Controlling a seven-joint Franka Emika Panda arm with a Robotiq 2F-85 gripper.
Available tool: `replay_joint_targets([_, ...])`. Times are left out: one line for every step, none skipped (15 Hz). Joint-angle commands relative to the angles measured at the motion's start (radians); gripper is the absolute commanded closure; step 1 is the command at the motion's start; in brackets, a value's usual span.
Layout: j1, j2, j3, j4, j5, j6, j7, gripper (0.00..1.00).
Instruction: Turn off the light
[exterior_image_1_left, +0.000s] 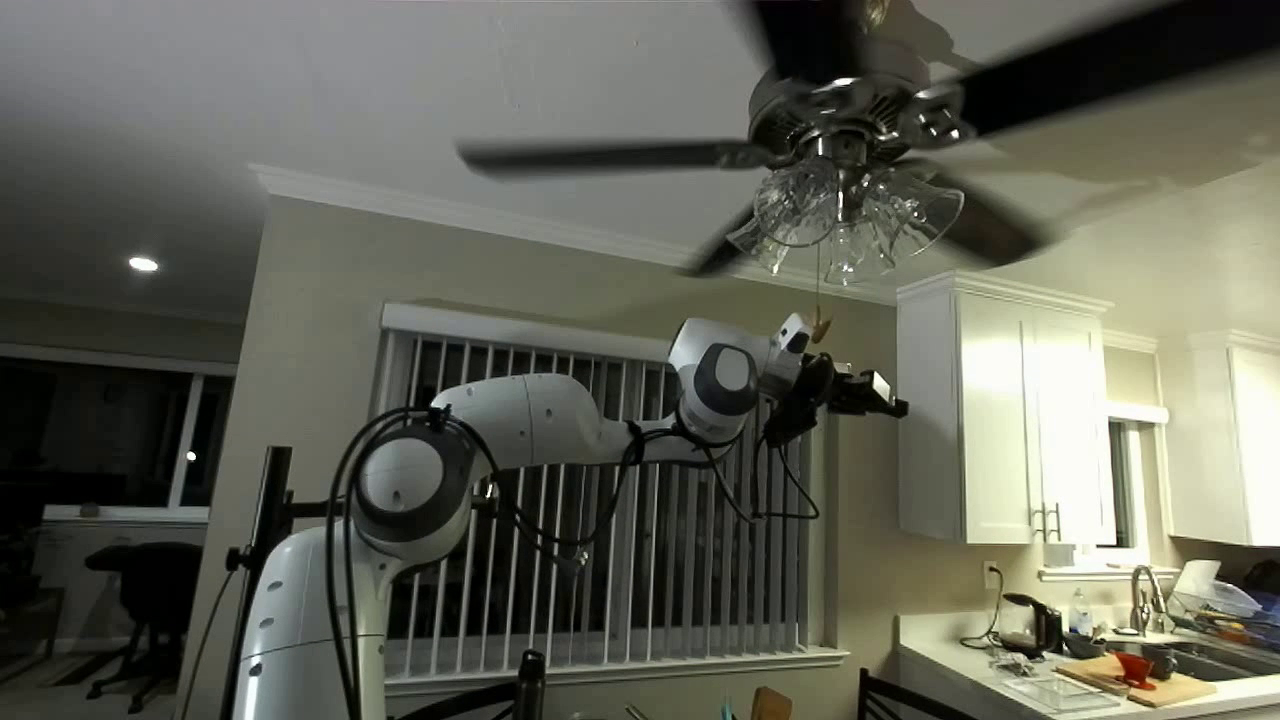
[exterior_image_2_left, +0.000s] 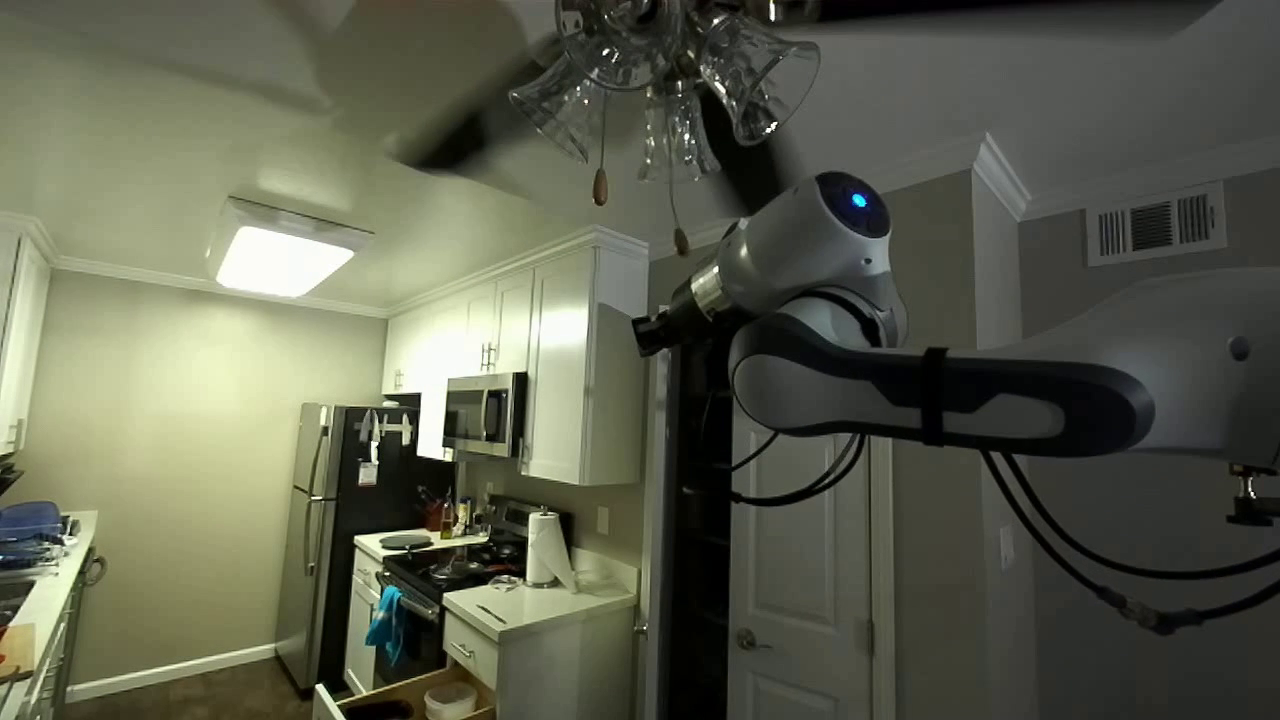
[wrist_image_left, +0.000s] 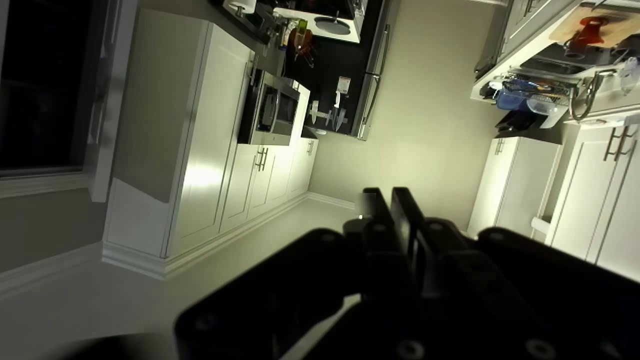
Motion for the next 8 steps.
replay_joint_targets([0.045,0.025,-0.026,-0.022,-0.046,-0.04,-0.022,0.6])
replay_joint_targets([0.047,0.024,-0.028,-0.028,-0.057,-0.071,-0.027,0.55])
replay_joint_targets([0.049,0.024,-0.03,-0.034,-0.069,-0.102,-0.026,0.48])
replay_joint_targets([0.048,0.023,-0.031,-0.043,-0.087,-0.134,-0.025,0.42])
replay_joint_targets([0.05,0.025,-0.032,-0.05,-0.102,-0.158,-0.023,0.37])
replay_joint_targets([0.055,0.028,-0.035,-0.06,-0.115,-0.183,-0.024,0.29])
replay_joint_targets([0.062,0.032,-0.039,-0.069,-0.126,-0.207,-0.025,0.24])
replay_joint_targets([0.051,0.024,-0.03,-0.055,-0.132,-0.177,0.024,0.41])
